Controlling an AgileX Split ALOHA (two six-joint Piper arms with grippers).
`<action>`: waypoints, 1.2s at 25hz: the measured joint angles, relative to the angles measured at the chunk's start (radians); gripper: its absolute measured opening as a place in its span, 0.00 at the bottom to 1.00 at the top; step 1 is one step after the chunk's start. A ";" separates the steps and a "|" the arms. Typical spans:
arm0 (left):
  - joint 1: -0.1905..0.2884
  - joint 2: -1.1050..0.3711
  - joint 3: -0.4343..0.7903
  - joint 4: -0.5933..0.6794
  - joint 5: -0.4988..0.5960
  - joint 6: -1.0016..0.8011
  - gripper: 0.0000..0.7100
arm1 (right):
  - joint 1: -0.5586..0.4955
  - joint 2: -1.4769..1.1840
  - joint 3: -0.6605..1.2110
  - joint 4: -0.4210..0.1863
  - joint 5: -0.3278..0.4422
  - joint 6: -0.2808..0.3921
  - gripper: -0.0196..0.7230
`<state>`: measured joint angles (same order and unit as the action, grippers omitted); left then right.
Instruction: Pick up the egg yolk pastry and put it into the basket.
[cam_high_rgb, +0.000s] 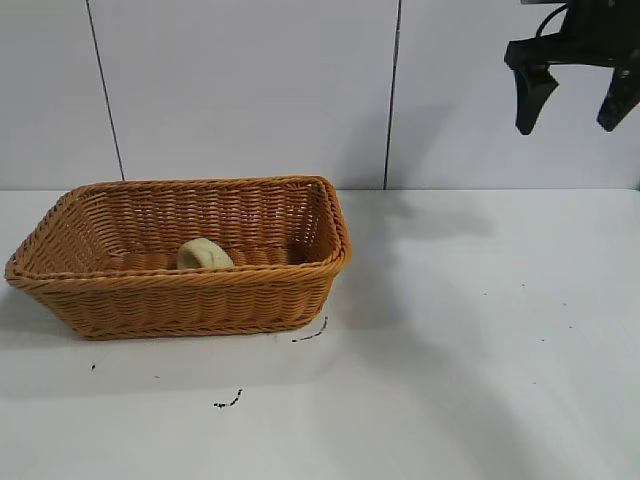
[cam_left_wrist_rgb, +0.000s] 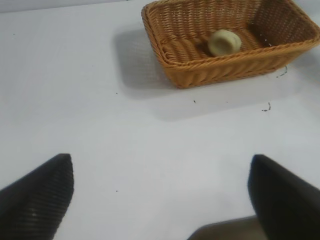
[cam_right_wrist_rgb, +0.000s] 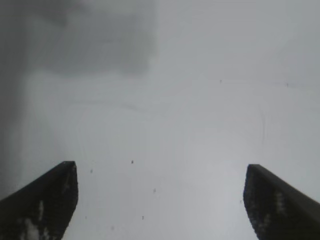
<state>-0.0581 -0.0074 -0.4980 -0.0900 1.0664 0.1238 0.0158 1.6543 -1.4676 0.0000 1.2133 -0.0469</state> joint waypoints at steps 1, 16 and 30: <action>0.000 0.000 0.000 0.000 0.000 0.000 0.98 | 0.000 -0.061 0.053 0.000 0.000 0.000 0.87; 0.000 0.000 0.000 0.000 0.000 0.000 0.98 | 0.000 -1.031 0.842 0.018 -0.165 -0.002 0.87; 0.000 0.000 0.000 0.000 0.000 0.000 0.98 | 0.000 -1.658 0.968 0.020 -0.184 -0.002 0.87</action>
<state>-0.0581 -0.0074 -0.4980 -0.0900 1.0664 0.1238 0.0158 -0.0032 -0.5000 0.0196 1.0292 -0.0490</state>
